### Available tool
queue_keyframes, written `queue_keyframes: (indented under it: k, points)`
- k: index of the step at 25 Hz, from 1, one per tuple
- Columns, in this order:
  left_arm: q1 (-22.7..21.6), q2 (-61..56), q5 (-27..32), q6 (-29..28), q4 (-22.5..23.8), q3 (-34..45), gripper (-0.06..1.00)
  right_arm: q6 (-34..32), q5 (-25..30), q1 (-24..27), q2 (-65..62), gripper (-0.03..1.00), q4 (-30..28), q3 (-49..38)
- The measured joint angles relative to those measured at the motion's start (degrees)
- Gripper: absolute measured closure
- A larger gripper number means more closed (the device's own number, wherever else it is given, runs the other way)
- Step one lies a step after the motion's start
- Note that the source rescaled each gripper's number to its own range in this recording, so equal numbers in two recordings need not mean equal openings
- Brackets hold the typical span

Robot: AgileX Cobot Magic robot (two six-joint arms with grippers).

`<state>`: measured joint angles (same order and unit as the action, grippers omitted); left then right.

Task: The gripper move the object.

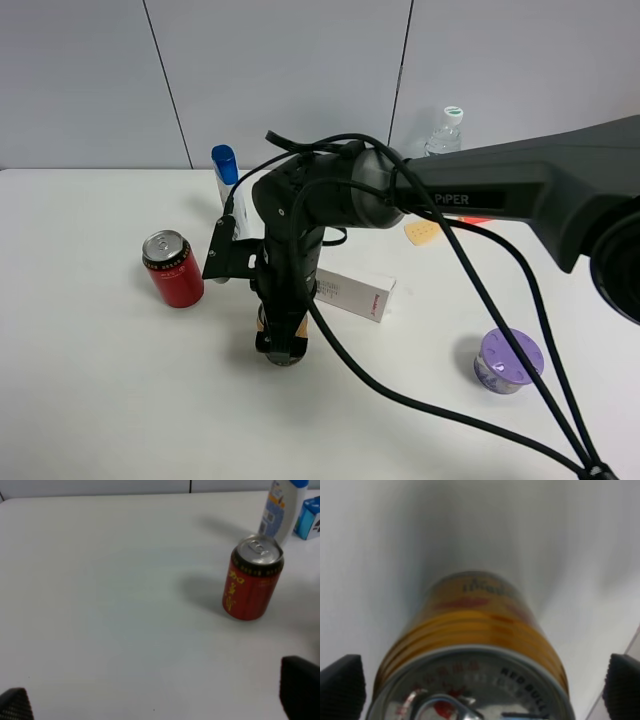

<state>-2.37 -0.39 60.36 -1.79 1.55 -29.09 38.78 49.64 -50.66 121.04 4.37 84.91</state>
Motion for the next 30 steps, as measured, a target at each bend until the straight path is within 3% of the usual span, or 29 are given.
queue_keyframes:
  k: [4, 13, 19, 24, 30]
  points:
    - [0.0, 0.0, 0.0, 0.0, 0.0, 0.0, -0.06, -0.24, -0.23, 0.0, -0.06, -0.02, 0.0, 0.0]
    - [0.0, 0.0, 0.0, 0.0, 0.0, 0.0, -0.06, -1.22, 1.02, 0.13, -7.45, -0.03, 0.63, 0.0]
    - [0.0, 0.0, 0.0, 0.0, 0.0, 0.0, -0.06, -6.01, 4.59, 3.79, -14.82, -0.03, 5.33, 0.06]
    - [0.0, 0.0, 0.0, 0.0, 0.0, 0.0, -0.06, -11.77, 8.78, 9.82, -19.56, -0.03, 6.41, 0.06]
    - [0.0, 0.0, 0.0, 0.0, 0.0, 0.0, -0.06, -14.58, 12.44, 24.37, -24.97, -0.03, 4.82, 0.06]
